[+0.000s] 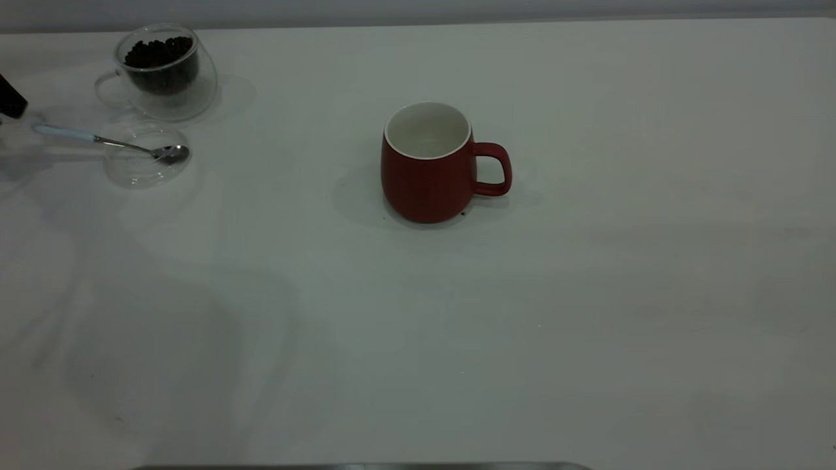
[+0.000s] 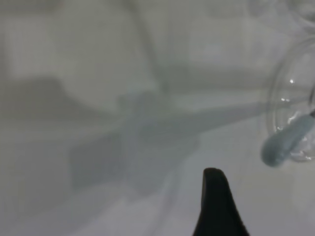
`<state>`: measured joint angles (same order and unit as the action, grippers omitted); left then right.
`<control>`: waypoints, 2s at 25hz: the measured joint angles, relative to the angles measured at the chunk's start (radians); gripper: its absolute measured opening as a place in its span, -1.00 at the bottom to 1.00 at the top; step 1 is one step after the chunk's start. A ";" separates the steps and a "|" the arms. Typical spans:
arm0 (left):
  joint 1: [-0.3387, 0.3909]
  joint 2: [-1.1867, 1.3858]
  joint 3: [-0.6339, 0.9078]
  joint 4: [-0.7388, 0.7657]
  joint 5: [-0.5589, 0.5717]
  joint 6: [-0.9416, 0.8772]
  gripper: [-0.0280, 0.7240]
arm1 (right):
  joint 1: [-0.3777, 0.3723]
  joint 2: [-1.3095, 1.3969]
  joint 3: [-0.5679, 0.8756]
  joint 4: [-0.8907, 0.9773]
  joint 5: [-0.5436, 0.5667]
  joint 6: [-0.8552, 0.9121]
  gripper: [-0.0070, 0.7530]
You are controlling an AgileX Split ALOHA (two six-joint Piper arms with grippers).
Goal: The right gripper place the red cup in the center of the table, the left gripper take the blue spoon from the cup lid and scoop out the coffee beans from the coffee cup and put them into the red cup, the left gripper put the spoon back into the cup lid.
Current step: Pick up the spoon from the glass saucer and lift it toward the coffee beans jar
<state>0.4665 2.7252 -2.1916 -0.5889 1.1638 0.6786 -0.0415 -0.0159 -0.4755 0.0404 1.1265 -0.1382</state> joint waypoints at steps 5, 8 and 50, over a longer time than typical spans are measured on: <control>0.000 0.050 -0.013 -0.056 0.000 0.051 0.50 | 0.000 0.000 0.000 0.000 0.000 0.000 0.57; 0.000 0.061 -0.015 -0.113 0.000 0.093 0.50 | 0.000 0.000 0.000 0.000 0.000 0.000 0.57; -0.001 0.121 -0.021 -0.241 0.000 -0.028 0.43 | 0.000 0.000 0.000 0.000 0.000 0.000 0.57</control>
<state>0.4655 2.8467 -2.2128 -0.8299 1.1638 0.6510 -0.0415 -0.0159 -0.4755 0.0404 1.1265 -0.1382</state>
